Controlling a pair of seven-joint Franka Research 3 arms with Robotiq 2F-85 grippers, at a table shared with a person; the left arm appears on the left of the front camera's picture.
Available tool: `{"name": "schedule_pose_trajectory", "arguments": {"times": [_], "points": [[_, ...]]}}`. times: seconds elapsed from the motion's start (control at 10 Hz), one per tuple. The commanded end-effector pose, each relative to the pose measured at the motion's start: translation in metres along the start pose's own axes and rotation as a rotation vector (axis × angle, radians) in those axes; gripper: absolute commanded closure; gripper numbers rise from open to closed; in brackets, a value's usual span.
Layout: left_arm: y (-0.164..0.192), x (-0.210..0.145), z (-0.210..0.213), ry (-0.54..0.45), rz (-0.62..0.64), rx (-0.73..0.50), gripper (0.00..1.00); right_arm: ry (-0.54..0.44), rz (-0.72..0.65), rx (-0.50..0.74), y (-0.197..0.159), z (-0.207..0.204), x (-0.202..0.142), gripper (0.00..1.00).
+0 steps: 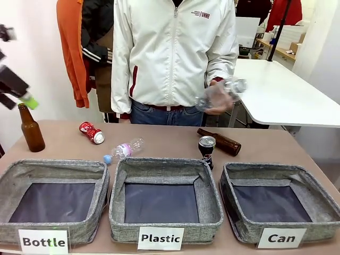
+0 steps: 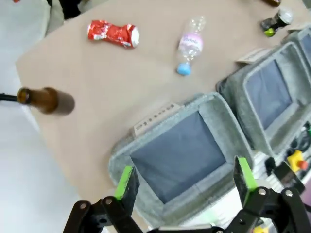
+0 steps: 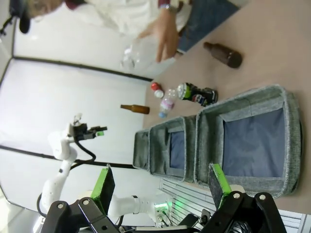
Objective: Sort the can waste into the basket.
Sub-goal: Pick up the can waste from the table and place it in the right Fabric basket.
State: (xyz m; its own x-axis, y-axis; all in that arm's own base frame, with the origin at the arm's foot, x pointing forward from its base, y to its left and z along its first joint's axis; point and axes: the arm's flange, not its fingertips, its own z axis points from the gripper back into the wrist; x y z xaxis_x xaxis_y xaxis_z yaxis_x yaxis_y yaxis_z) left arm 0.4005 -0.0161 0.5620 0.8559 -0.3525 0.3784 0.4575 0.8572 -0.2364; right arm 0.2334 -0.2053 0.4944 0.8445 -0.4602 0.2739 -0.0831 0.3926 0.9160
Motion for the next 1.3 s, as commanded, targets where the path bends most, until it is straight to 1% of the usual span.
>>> {"name": "schedule_pose_trajectory", "arguments": {"times": [0.0, 0.1, 0.2, 0.3, 0.4, 0.5, 0.6, 0.7, 0.8, 0.9, 1.0, 1.1, 1.2], "points": [[0.018, 0.007, 0.016, 0.029, 0.022, -0.081, 0.0, -0.01, 0.025, 0.025, 0.001, 0.001, 0.002, 0.0], [0.0, 0.0, 0.0, 0.0, 0.0, 0.0, 0.0, -0.01, 0.025, 0.025, 0.001, 0.001, 0.002, 0.0], [0.0, 0.0, 0.0, 0.0, 0.0, 0.0, 0.0, -0.01, 0.025, 0.025, 0.001, 0.001, 0.002, 0.0], [0.009, 0.012, -0.009, 0.013, 0.004, -0.027, 0.0, -0.01, 0.025, 0.025, 0.001, 0.001, 0.002, 0.0], [0.026, 0.039, -0.016, -0.013, 0.157, -0.054, 0.0, -0.01, 0.025, 0.025, 0.001, 0.001, 0.002, 0.0], [0.033, 0.063, -0.031, -0.043, 0.241, -0.032, 0.0, -0.01, 0.025, 0.025, 0.001, 0.001, 0.002, 0.0], [0.031, 0.08, -0.043, -0.04, 0.239, -0.044, 0.0, -0.01, 0.025, 0.025, 0.001, 0.001, 0.002, 0.0], [0.032, 0.096, -0.052, -0.062, 0.274, 0.007, 0.0, -0.01, 0.025, 0.025, 0.001, 0.001, 0.002, 0.0], [0.034, 0.11, -0.063, -0.026, 0.298, 0.022, 0.0, -0.01, 0.025, 0.025, 0.001, 0.001, 0.002, 0.0], [0.042, 0.123, -0.081, -0.068, 0.382, 0.096, 0.0, -0.01, 0.025, 0.025, 0.001, 0.001, 0.002, 0.0], [0.05, 0.131, -0.101, -0.018, 0.416, 0.098, 0.0, -0.01, 0.025, 0.025, 0.001, 0.001, 0.002, 0.0], [0.057, 0.137, -0.118, 0.008, 0.435, 0.093, 0.0, -0.01, 0.025, 0.025, 0.001, 0.001, 0.002, 0.0], [0.062, 0.142, -0.132, 0.006, 0.464, 0.112, 0.0, -0.01, 0.025, 0.025, 0.001, 0.001, 0.002, 0.0]]}}
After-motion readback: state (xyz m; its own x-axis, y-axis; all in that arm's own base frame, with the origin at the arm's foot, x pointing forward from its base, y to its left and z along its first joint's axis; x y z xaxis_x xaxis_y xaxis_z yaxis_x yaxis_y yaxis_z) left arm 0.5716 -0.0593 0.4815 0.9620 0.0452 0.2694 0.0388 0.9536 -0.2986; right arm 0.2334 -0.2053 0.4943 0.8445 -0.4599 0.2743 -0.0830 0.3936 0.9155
